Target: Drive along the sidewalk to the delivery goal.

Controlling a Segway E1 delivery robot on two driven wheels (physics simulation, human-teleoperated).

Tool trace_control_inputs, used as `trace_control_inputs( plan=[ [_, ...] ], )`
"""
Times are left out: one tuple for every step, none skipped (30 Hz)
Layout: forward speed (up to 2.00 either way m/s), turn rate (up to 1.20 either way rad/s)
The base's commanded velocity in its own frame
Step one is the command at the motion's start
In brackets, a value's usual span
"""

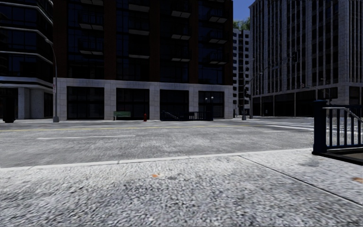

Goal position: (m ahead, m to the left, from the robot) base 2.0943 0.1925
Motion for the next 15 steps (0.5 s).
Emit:
trace_control_inputs(
  plan=[
    [1.77, 0.25],
    [1.56, 0.25],
    [1.41, 0.24],
    [1.35, 0.24],
    [1.32, 0.24],
    [1.32, 0.24],
    [1.31, 0.23],
    [1.30, 0.19],
    [1.30, 0.09],
    [1.30, 0.00],
    [1.30, 0.00],
    [1.29, 0.00],
    [1.27, 0.00],
    [1.25, 0.00],
    [1.20, 0.00]
  ],
)
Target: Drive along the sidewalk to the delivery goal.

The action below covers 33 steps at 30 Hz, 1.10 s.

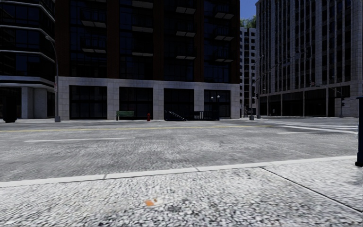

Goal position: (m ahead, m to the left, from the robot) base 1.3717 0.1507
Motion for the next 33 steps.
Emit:
trace_control_inputs(
  plan=[
    [1.20, 0.00],
    [1.16, 0.00],
    [1.14, 0.00],
    [1.12, 0.00],
    [1.11, 0.00],
    [1.10, 0.00],
    [1.10, 0.00],
    [1.10, 0.00],
    [1.08, 0.00],
    [1.05, 0.00],
    [1.02, 0.00],
    [1.02, 0.00],
    [1.00, 0.02],
    [0.97, 0.19],
    [0.97, 0.19],
    [0.97, 0.19],
    [0.97, 0.19],
    [0.97, 0.19],
    [0.97, 0.19],
    [0.97, 0.19],
    [0.97, 0.19],
    [0.97, 0.19],
    [0.97, 0.19],
    [0.97, 0.19],
    [0.97, 0.19],
    [0.97, 0.19],
    [0.97, 0.19],
    [0.97, 0.19],
    [0.97, 0.19],
    [0.97, 0.19],
    [0.97, 0.15],
    [0.95, 0.02],
    [0.11, 0.00]
  ],
)
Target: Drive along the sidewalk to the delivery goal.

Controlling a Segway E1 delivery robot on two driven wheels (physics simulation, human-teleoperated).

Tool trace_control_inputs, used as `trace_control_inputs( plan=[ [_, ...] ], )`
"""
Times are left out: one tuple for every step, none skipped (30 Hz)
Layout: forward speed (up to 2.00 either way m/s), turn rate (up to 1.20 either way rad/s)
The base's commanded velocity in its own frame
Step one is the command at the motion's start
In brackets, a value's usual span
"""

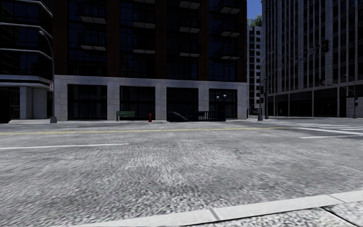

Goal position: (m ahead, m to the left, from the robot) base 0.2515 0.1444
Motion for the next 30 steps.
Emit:
trace_control_inputs(
  plan=[
    [0.00, 0.00],
    [0.00, 0.00],
    [0.00, 0.00],
    [0.00, 0.00],
    [0.00, 0.00],
    [0.00, 0.00],
    [0.00, 0.00],
    [0.00, 0.00],
    [0.00, 0.00],
    [0.00, 0.00],
    [0.00, 0.00],
    [0.00, 0.00],
    [0.00, 0.00],
    [0.00, 0.00],
    [0.00, 0.00],
    [0.00, 0.00],
    [0.00, 0.00],
    [0.00, 0.00],
    [0.00, 0.00],
    [0.00, 0.00],
    [0.00, 0.00],
    [0.00, 0.00],
    [0.00, 0.00],
    [0.00, 0.00],
    [0.00, 0.00],
    [0.00, 0.00],
    [0.00, 0.00],
    [0.00, 0.00],
    [0.00, 0.00],
    [0.00, 0.00]
  ],
)
